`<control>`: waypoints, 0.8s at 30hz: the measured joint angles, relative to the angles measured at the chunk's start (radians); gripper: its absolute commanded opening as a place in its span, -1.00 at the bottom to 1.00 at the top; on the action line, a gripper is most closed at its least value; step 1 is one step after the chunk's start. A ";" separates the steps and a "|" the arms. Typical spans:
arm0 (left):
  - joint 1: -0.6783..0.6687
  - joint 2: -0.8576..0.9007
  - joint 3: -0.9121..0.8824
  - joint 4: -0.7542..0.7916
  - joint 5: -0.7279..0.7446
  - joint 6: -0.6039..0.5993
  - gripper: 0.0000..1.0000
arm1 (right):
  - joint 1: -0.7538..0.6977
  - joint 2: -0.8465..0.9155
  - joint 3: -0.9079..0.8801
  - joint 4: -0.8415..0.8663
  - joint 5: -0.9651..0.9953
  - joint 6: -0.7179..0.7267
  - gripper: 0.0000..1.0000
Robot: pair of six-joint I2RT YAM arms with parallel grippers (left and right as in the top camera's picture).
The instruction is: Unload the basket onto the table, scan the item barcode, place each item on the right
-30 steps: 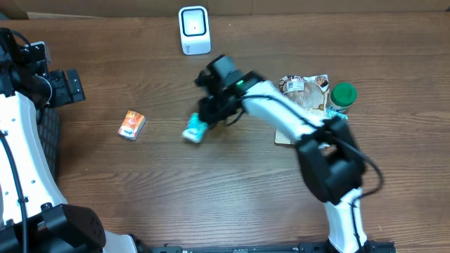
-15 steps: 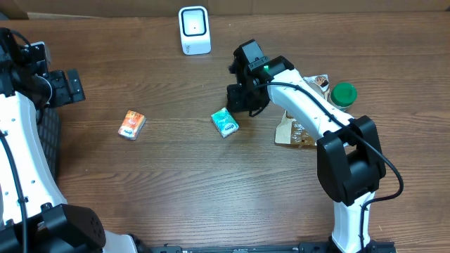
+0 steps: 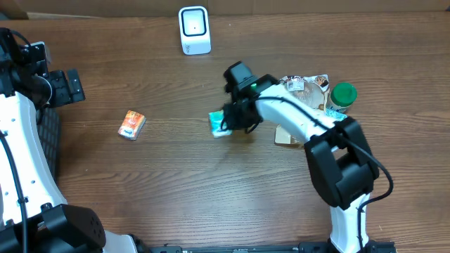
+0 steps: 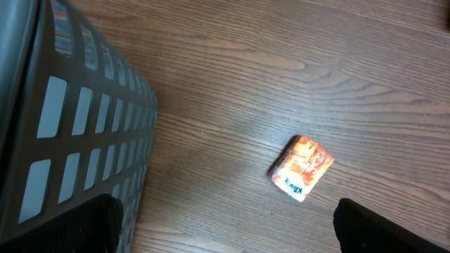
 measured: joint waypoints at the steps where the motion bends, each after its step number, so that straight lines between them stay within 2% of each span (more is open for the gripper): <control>1: 0.000 0.000 0.000 0.001 0.000 0.000 0.99 | 0.027 0.000 0.000 -0.008 -0.005 -0.010 -0.92; 6: 0.000 0.000 0.000 0.000 0.000 0.000 0.99 | 0.201 0.000 0.000 0.027 -0.042 -0.013 -0.92; 11: 0.000 0.000 0.000 0.000 0.000 0.000 0.99 | 0.208 0.003 0.055 0.035 -0.052 0.009 -0.88; 12: 0.000 0.000 0.000 0.001 0.000 0.000 0.99 | 0.190 0.003 0.090 0.020 -0.053 0.012 -0.74; 13: 0.000 0.000 0.000 0.000 0.000 0.000 0.99 | 0.167 0.003 0.125 0.001 -0.053 0.011 -0.48; 14: 0.000 0.000 0.000 0.000 0.000 0.000 0.99 | 0.133 0.003 0.163 -0.014 -0.054 0.006 -0.13; 16: 0.000 0.000 0.000 0.000 0.000 0.000 0.99 | 0.055 0.003 0.207 -0.016 -0.060 -0.035 0.17; 19: 0.000 0.000 0.000 0.000 0.000 0.000 0.99 | -0.044 0.006 0.211 -0.027 -0.102 -0.155 0.22; 24: 0.000 0.000 0.000 0.000 0.000 0.000 1.00 | -0.125 0.050 0.196 -0.024 -0.215 -0.424 0.13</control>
